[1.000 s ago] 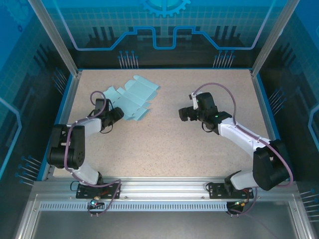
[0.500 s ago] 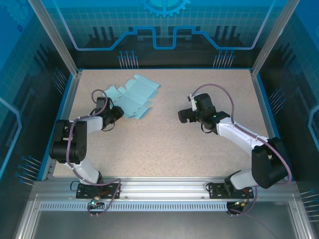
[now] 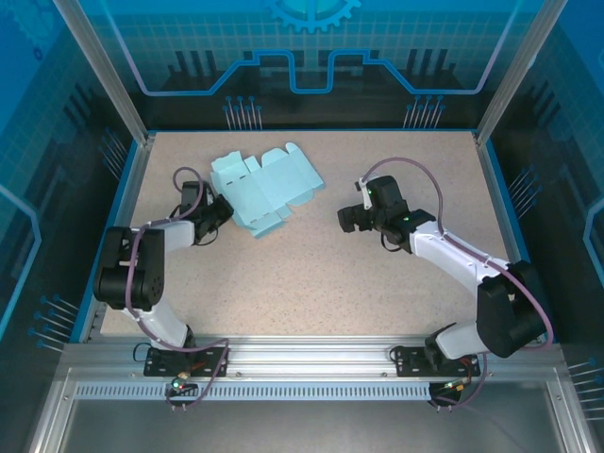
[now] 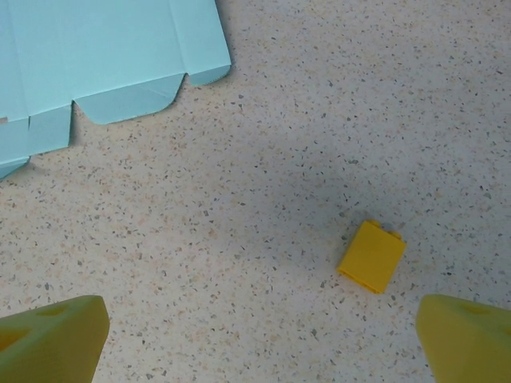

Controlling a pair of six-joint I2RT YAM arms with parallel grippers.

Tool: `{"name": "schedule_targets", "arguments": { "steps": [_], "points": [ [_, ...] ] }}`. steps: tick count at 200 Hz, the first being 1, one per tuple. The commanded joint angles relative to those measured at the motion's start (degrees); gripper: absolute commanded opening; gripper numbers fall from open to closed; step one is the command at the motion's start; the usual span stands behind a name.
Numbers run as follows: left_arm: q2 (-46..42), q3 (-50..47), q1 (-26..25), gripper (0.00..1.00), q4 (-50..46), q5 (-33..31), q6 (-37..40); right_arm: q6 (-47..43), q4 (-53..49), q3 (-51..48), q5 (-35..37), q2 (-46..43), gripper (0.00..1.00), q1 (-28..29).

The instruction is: Fold the paper box

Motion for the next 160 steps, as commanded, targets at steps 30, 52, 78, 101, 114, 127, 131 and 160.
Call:
{"name": "schedule_targets", "arguments": {
  "steps": [30, 52, 78, 101, 114, 127, 131, 160],
  "points": [
    [-11.37, 5.53, -0.02, 0.0, -7.38, 7.67, 7.15, -7.51, -1.57, 3.91, 0.15, -4.6, 1.0, 0.87],
    [-15.51, 10.53, -1.92, 0.0, -14.78, 8.73, 13.48, -12.01, -1.76, 7.77, -3.02, -5.62, 0.99, 0.87],
    [-19.9, 16.73, -4.93, 0.0, -22.93, 8.02, 22.07, -18.12, -2.48, 14.27, -10.4, -4.78, 0.99, 0.92],
    [-22.06, 23.23, -6.73, 0.0, -28.23, 8.77, 26.98, -23.27, -7.03, 21.97, -13.1, -2.9, 0.97, 1.06],
    [-21.98, 28.7, -8.08, 0.0, -32.98, 9.62, 30.47, -25.45, -9.75, 25.53, -13.15, -2.36, 0.95, 1.14],
    [-21.44, 33.93, -10.01, 0.0, -37.81, 9.65, 34.67, -27.58, -11.26, 27.49, -14.06, -2.73, 0.95, 1.14],
    [-21.29, 35.39, -10.57, 0.0, -39.18, 9.55, 36.15, -28.21, -11.57, 27.92, -14.29, -2.91, 0.95, 1.14],
    [-21.12, 42.51, -14.53, 0.01, -46.34, 9.17, 46.58, -32.15, -13.49, 30.63, -15.3, -5.02, 0.94, 1.14]
  ]
}}
